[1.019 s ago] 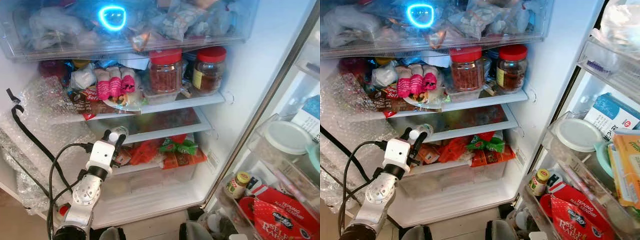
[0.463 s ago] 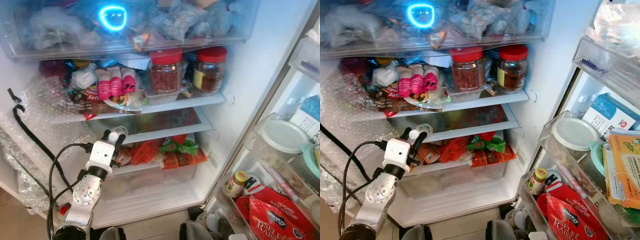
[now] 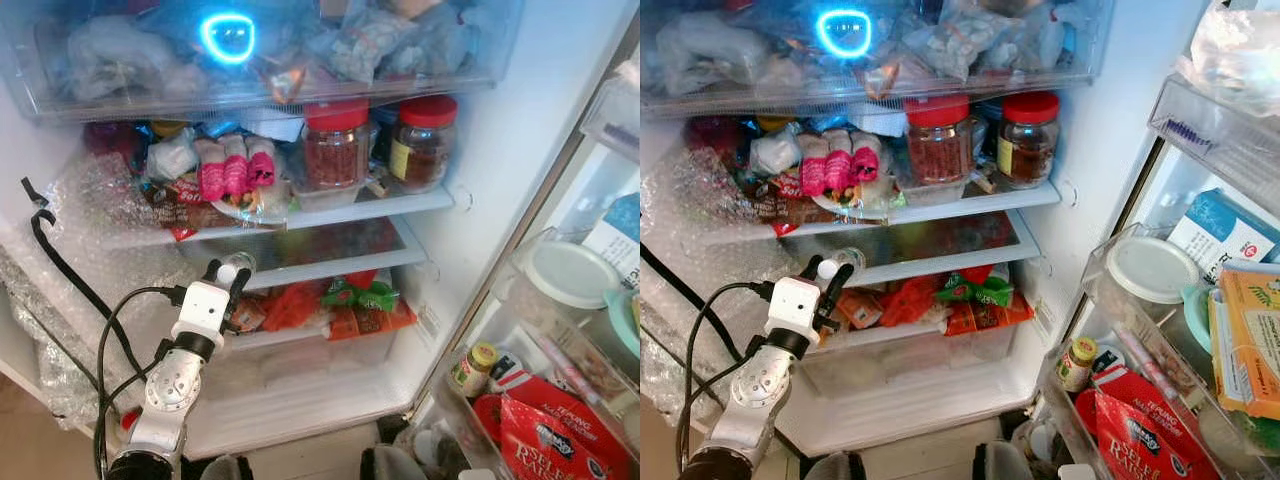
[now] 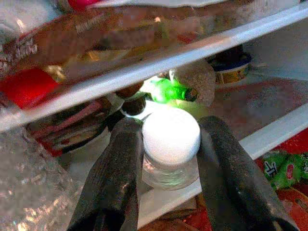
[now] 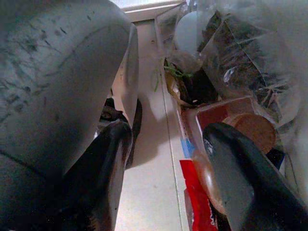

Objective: Restocking fridge

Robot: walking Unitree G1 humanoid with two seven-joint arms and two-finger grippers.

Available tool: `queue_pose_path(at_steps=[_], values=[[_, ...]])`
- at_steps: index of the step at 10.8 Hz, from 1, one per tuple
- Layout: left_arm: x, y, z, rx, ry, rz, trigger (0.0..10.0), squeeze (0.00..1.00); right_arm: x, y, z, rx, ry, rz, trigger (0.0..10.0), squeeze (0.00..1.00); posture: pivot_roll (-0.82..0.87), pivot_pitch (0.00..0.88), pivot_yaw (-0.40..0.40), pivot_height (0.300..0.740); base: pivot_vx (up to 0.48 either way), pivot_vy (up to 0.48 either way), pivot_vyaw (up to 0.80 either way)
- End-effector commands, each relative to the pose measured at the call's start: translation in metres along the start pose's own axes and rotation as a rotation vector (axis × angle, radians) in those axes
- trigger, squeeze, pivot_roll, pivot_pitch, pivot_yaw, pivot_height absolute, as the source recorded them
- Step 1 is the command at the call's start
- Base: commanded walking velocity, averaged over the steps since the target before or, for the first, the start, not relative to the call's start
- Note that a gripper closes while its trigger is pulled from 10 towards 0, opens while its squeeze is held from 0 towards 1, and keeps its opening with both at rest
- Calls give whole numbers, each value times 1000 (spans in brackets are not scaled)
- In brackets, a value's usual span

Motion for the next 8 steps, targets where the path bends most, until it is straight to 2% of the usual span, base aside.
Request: queue_pose_path(at_steps=[1, 8], values=[[-4, 1, 5, 27, 20, 8, 10000, 0, -9, 1, -8, -23, 6, 33, 10000, 0, -161, 0, -10, 619, 270, 0, 0], [-2, -1, 3, 23, 18, 0, 10000, 0, -11, 1, -8, -25, 8, 38, 10000, 0, -157, 0, -8, 619, 288, 0, 0]])
Point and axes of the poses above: a point about 5 cm out from each wrist's last joint towards the gripper, its own y axis pointing out of the wrist towards the gripper, its own z axis along the axis of the wrist's last joint, x = y × z, the point moved 6 cm from there along y, pointing out of the wrist towards the gripper, and after that the axes turned 13 degrees about y, right-handed, at the moved point
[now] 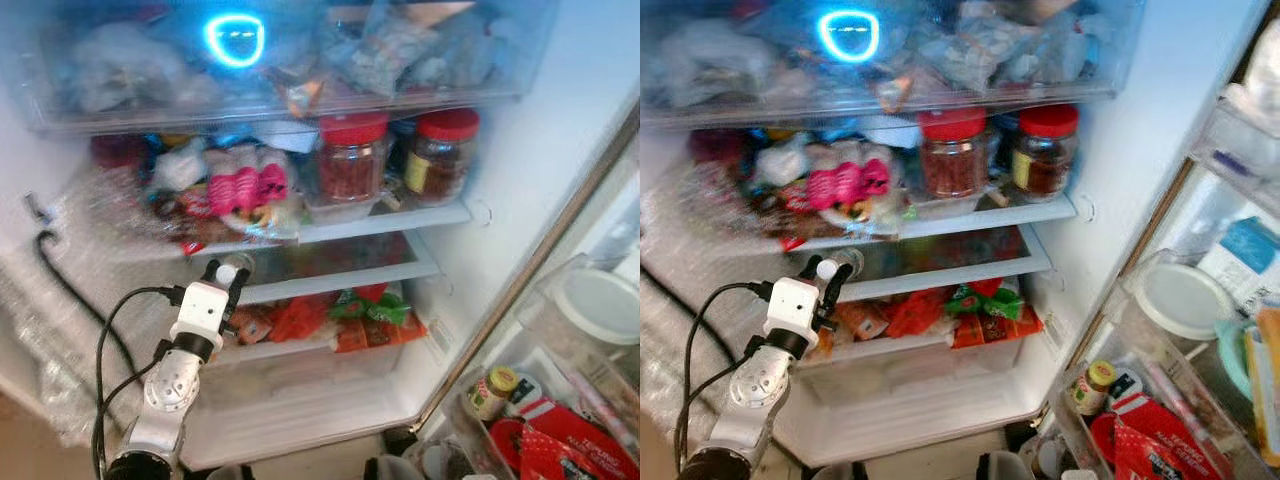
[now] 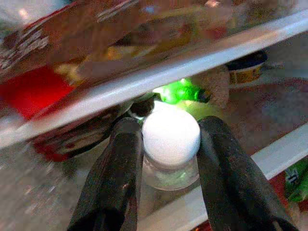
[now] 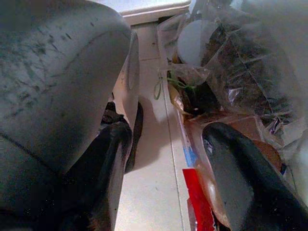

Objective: Restocking fridge

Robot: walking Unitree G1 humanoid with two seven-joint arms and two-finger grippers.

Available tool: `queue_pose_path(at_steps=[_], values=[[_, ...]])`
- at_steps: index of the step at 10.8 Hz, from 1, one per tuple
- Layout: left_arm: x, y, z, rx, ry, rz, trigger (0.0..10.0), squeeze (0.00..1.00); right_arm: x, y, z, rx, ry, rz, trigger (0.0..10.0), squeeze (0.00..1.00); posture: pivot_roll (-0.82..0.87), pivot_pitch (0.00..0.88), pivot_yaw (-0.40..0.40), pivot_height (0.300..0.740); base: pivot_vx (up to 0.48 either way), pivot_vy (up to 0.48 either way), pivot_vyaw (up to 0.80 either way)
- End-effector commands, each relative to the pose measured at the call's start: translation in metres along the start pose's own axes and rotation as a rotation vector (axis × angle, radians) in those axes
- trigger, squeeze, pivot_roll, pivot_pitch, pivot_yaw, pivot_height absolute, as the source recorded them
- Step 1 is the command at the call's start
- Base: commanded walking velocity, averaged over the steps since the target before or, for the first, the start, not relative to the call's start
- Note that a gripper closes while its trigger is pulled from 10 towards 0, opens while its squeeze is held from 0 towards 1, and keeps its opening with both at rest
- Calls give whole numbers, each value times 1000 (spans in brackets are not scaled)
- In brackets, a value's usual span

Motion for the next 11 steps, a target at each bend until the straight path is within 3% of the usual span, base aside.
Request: queue_pose_path(at_steps=[1, 5, 7, 11], values=[[-5, -2, 1, 14, 21, 6, 10000, 0, -14, 2, 0, -2, -2, 49, 10000, 0, -157, 0, -8, 619, 289, 0, 0], [-4, -2, 1, 14, 23, 3, 10000, 0, -14, 2, 0, -1, 0, 49, 10000, 0, -158, 0, -7, 619, 295, 0, 0], [-5, -6, -2, 10, 22, 2, 10000, 0, -14, 2, 0, -1, 1, 49, 10000, 0, -157, 0, -8, 619, 0, 0, 0], [-8, -19, -28, -86, -19, 39, 10000, 0, -14, 2, 0, 0, 1, 49, 10000, 0, -160, 0, -11, 619, 0, 0, 0]])
Point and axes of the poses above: a point about 5 cm out from each wrist's last joint towards the gripper, its own y axis pointing out of the wrist towards the gripper, its own z axis along the axis of the wrist's last joint, x = y × z, the point moved 6 cm from there along y, pointing out of the wrist towards the gripper, and after that the axes turned 13 degrees about y, right-handed, at the moved point
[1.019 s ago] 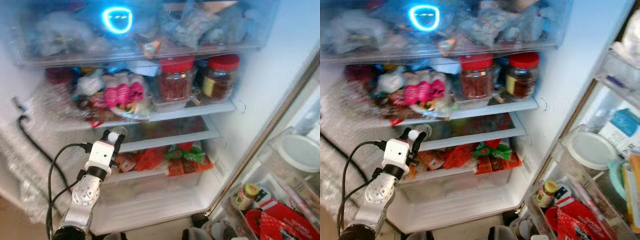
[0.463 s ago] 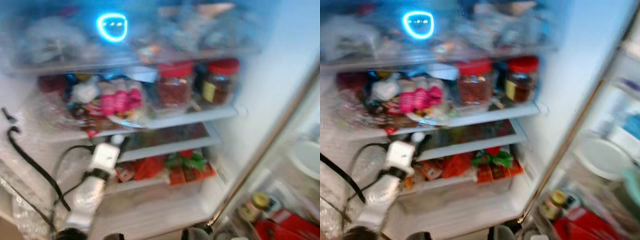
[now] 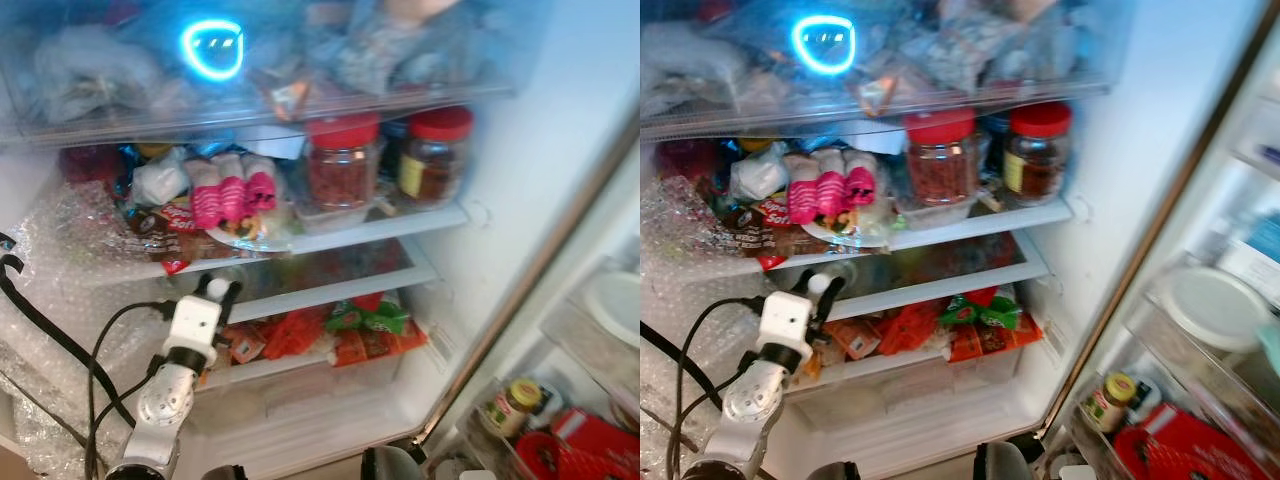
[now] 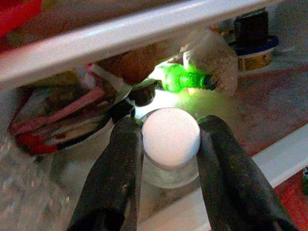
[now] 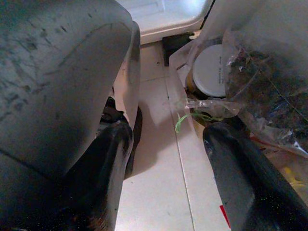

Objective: Restocking fridge

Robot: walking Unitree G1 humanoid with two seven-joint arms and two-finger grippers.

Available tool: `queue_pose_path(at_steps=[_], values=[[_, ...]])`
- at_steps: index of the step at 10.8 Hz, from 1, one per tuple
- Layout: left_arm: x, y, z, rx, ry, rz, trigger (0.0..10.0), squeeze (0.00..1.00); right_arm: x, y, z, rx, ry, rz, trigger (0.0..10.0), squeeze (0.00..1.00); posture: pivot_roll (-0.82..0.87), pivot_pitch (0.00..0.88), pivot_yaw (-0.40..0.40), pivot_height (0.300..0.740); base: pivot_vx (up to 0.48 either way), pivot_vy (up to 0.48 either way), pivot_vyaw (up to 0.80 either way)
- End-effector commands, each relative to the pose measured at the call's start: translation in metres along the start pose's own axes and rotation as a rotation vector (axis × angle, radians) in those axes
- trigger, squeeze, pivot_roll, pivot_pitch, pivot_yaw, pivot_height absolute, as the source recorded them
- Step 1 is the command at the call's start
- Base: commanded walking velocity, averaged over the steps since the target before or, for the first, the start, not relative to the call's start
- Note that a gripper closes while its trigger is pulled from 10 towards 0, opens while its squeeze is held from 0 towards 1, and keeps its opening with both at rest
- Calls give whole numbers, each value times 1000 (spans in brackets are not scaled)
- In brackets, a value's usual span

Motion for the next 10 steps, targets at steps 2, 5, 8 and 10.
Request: queue_pose_path(at_steps=[2, 5, 8, 10], values=[[1, -12, -32, -137, -94, 6, 10000, 0, -8, 1, -6, -19, -1, 30, 10000, 0, -160, 0, -18, 619, 0, 0, 0], [1, -17, -50, -218, -162, 28, 10000, 0, -8, 1, -6, -20, -6, 29, 10000, 0, -159, 0, -20, 619, 0, 0, 0], [8, -15, -59, -272, -176, -23, 10000, 0, -8, 1, -6, -20, -8, 29, 10000, 0, -158, 0, -17, 619, 0, 0, 0], [14, -8, -60, -294, -198, -73, 10000, 0, -9, 1, -6, -20, -11, 30, 10000, 0, -159, 0, -15, 619, 0, 0, 0]])
Point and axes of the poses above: a point about 5 cm out from each wrist's last joint towards the gripper, its own y axis pointing out of the wrist towards the gripper, its own z axis along the axis of the wrist's last joint, x = y × z, the point moved 6 cm from there along y, pointing out of the wrist towards the gripper, and after that the axes turned 13 degrees about y, right-handed, at the moved point
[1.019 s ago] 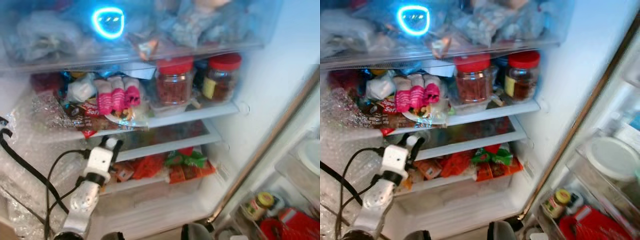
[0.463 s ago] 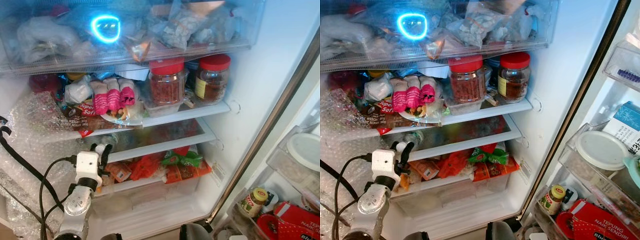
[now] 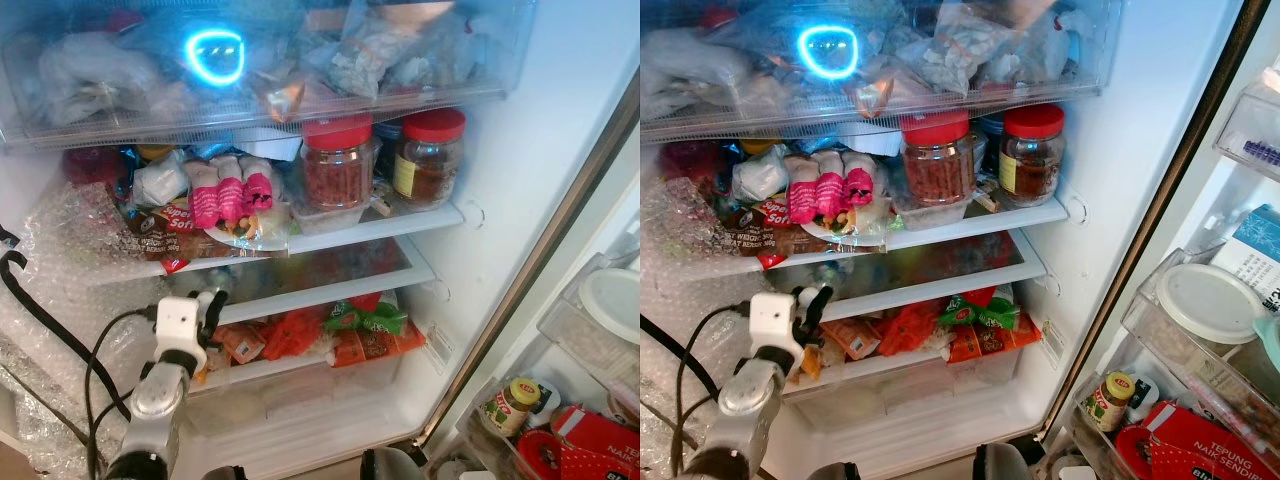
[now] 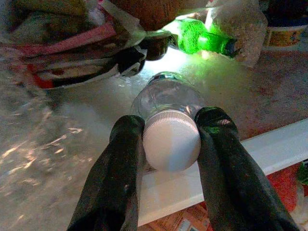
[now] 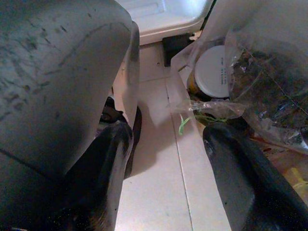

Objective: Restocking fridge

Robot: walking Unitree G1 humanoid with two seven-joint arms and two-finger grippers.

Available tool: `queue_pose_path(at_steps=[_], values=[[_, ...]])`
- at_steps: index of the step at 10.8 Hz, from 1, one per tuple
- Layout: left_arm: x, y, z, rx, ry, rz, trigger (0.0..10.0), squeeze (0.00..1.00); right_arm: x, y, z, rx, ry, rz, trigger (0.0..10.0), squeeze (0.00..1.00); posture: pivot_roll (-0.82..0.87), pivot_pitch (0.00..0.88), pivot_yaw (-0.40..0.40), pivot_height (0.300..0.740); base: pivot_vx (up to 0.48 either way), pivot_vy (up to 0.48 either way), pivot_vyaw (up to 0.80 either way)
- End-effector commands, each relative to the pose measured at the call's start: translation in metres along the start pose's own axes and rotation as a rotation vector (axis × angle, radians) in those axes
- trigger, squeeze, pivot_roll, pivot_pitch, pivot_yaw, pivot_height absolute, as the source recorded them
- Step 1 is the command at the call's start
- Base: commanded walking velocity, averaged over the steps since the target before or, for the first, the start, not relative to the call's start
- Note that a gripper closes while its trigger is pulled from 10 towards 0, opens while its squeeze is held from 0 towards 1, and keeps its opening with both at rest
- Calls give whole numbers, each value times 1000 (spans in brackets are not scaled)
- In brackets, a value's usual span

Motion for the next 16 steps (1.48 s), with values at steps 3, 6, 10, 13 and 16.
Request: queue_pose_path(at_steps=[3, 6, 10, 13, 16], values=[[3, 2, -21, -122, -20, -26, 10000, 0, -9, 1, -6, -17, -6, 28, 10000, 0, -165, 0, -11, 619, 0, 0, 0], [-1, 7, -22, -147, -37, -3, 10000, 0, -9, 1, -6, -18, -6, 28, 10000, 0, -166, 0, -11, 619, 0, 0, 0], [-4, 7, -26, -169, -49, 19, 10000, 204, -9, 1, -6, -20, -6, 28, 10000, 0, -163, 0, -11, 619, 0, 0, 0], [-5, 8, -23, -154, -35, 29, 10000, 416, -9, 1, -7, -21, -4, 27, 10000, 0, -161, 0, -11, 619, 0, 0, 0], [-5, 8, -20, -130, -16, 26, 10000, 1000, -9, 1, -6, -20, -4, 28, 10000, 0, -158, 0, -13, 619, 0, 0, 0]])
Point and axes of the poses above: a point about 5 cm out from each wrist's last joint towards the gripper, its own y axis pointing out of the wrist towards the gripper, its own z axis along the axis of the wrist's last joint, x = y × z, the point moved 6 cm from there along y, pointing out of the wrist towards the gripper, and after that the axes turned 13 degrees about y, right-handed, at the moved point
